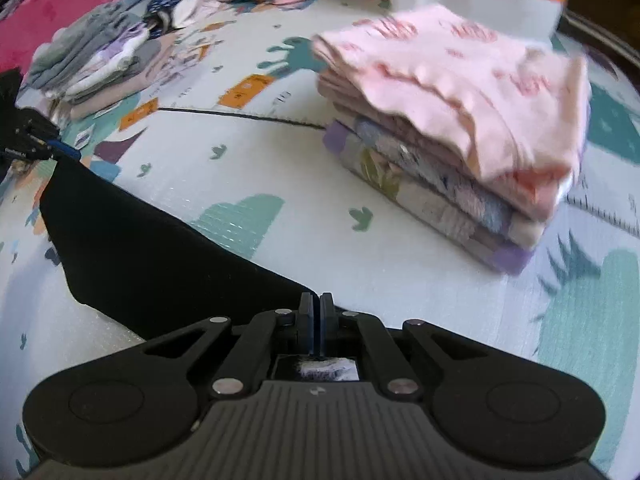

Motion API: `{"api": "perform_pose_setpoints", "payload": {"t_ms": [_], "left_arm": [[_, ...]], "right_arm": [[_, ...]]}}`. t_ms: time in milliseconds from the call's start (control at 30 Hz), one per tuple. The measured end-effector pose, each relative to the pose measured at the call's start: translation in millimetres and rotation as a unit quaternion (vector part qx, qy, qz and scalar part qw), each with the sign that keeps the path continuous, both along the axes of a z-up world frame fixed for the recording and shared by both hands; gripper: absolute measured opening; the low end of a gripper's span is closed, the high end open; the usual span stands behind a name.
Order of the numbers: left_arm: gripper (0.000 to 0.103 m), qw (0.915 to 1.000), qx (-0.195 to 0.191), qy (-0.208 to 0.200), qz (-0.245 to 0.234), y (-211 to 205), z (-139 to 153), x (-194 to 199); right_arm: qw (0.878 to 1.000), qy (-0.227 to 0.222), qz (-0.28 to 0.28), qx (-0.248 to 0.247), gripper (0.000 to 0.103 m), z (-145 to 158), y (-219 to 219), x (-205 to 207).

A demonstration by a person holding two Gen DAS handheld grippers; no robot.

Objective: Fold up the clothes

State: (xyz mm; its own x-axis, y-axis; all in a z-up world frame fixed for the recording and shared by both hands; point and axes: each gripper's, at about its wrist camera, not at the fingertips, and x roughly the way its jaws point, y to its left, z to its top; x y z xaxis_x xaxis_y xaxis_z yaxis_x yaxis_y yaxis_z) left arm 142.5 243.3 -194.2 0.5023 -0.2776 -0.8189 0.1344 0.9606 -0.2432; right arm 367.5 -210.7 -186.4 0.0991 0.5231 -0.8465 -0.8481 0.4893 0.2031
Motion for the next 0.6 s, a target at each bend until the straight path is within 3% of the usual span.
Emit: {"api": "perform_pose_setpoints", "payload": {"t_ms": [100,400,533,600], "left_arm": [[0.006,1.0,0.002,-0.002,0.001,-1.7,-2.4,3.2],[0.006,0.9991,0.038,-0.017,-0.001,-11.6,-1.6,-2.6],[0.007,0.9982,0.055,-0.024,-0.002,-16.0,-1.4,-5.4],[0.007,0.9976,0.064,-0.027,-0.002,-18.2,-1.3,-6.8]], "right_arm": [[1.0,0.008,-0.015,-0.006,0.005,-13.9,-2.1,0.7],[1.0,0.022,-0.013,-0.017,0.005,-15.7,-2.9,2.2],[0.998,0.023,-0.025,-0.049,0.005,-32.5,1.2,4.8],[0.998,-0.005,-0.042,-0.047,0.013,-33.1,1.5,1.3]]}}
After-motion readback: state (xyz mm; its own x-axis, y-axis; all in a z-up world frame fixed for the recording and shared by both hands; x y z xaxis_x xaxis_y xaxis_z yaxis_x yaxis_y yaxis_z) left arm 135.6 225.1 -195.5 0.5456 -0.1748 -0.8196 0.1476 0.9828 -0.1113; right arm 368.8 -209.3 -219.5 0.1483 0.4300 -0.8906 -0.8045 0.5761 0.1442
